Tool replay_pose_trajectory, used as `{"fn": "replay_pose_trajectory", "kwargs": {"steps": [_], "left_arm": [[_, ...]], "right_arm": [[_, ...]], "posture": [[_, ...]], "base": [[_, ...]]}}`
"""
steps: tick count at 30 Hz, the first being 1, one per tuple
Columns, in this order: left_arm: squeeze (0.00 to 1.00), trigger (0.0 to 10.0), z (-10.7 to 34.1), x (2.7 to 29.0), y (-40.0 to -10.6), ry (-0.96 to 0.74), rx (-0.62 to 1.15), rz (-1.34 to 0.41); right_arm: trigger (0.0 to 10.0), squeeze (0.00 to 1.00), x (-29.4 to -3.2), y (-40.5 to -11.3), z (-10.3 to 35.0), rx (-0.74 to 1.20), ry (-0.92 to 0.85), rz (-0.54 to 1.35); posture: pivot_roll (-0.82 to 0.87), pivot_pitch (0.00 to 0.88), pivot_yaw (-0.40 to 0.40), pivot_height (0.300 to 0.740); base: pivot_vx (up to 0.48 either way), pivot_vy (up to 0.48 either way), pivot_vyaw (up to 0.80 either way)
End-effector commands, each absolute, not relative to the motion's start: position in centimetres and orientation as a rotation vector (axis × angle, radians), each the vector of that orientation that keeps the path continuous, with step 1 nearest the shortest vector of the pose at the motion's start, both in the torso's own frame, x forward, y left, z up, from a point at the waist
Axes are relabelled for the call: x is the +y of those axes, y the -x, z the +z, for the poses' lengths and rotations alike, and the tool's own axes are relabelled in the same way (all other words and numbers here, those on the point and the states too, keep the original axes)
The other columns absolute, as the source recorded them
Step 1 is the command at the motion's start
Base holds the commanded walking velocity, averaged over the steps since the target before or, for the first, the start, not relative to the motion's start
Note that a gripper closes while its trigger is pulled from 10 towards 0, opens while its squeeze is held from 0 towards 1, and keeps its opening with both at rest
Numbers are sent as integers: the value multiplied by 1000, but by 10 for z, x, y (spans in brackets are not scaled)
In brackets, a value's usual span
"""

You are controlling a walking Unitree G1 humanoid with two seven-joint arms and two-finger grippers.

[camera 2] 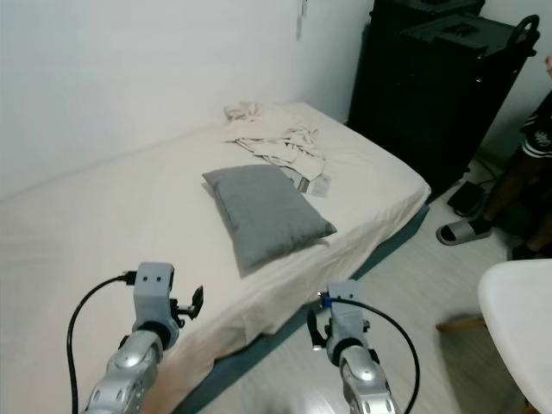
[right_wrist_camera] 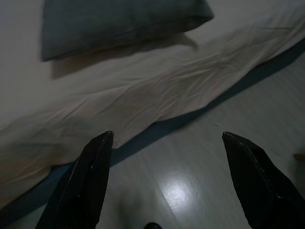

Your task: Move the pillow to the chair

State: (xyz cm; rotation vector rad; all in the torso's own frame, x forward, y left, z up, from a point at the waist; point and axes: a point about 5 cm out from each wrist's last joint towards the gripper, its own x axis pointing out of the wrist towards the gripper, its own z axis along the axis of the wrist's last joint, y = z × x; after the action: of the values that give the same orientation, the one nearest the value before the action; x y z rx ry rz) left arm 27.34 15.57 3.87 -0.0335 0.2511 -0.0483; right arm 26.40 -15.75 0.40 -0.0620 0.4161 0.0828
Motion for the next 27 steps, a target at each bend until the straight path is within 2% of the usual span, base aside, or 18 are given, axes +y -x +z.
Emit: {"fn": "replay_pose_trajectory", "kwargs": {"steps": [1, 12, 16, 27], "left_arm": [[0, 10000, 36, 154, -272, 33, 266, -53], [0, 10000, 37, 153, -273, 37, 263, -56], [0, 10000, 35, 153, -273, 18, 271, -38], [0, 10000, 34, 154, -273, 13, 268, -32]], "right_arm": [[10000, 0, -157, -261, 0, 430, 65, 82], [10000, 0, -158, -263, 1, 425, 70, 85], [10000, 0, -155, -262, -1, 438, 141, 135], [10000, 0, -147, -261, -1, 440, 171, 187]], "posture": [[27, 101, 2, 740], [23, 93, -1, 740], [20, 86, -1, 740], [20, 81, -5, 740]], "base": [[352, 0, 0], [348, 0, 0], [0, 0, 0], [0, 0, 800]]}}
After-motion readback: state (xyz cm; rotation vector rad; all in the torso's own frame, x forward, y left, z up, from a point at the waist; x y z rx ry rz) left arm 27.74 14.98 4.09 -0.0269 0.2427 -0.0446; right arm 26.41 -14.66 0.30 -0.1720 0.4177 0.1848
